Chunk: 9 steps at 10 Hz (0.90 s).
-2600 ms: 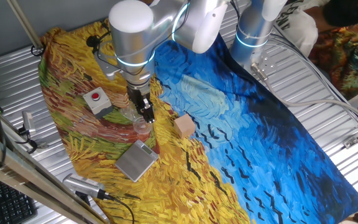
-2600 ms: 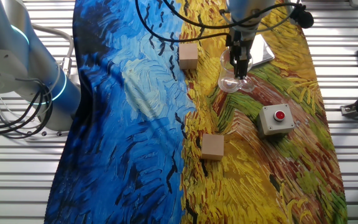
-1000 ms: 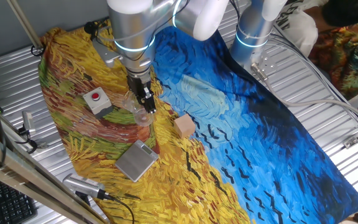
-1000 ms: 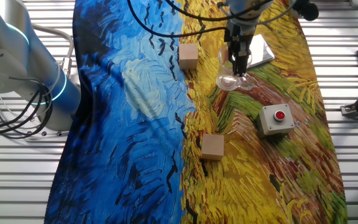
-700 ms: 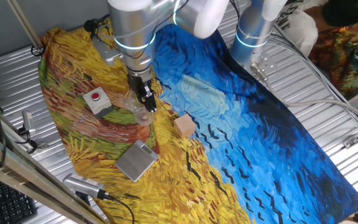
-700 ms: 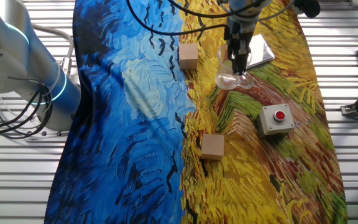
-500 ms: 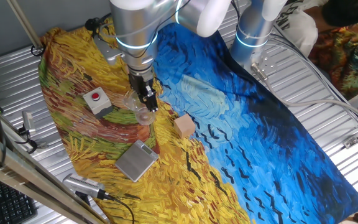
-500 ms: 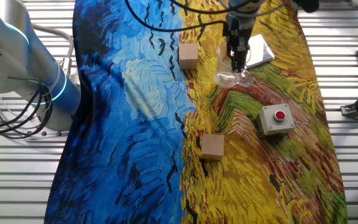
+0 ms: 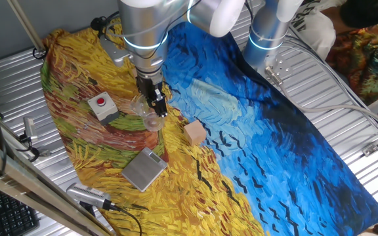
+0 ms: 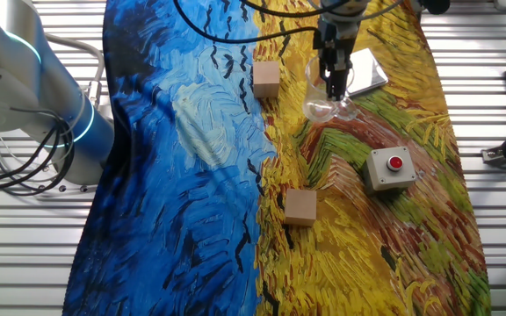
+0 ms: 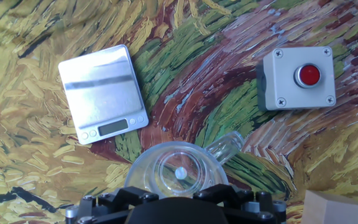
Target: Pick up the cup
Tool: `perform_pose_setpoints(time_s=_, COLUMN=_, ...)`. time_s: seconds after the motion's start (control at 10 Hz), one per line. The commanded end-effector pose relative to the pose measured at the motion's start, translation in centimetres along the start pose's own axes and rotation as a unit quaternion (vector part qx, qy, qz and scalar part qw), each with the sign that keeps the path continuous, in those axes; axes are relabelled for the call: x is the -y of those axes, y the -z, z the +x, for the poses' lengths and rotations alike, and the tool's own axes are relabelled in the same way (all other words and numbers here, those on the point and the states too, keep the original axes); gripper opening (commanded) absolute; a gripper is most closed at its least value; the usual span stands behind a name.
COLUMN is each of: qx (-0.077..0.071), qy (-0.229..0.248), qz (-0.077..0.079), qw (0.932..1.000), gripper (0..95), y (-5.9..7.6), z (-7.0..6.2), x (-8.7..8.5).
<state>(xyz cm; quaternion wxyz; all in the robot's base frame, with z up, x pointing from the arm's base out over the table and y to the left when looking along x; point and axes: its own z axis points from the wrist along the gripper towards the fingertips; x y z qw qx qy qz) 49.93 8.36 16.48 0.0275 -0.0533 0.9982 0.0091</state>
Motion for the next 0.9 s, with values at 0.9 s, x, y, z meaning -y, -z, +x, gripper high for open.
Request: perform_pose_setpoints(time_s=0.9, qx=-0.007, qy=0.017, qz=-0.003, qw=0.9998, gripper=0.0, y=0.27, z=0.09, x=-0.19)
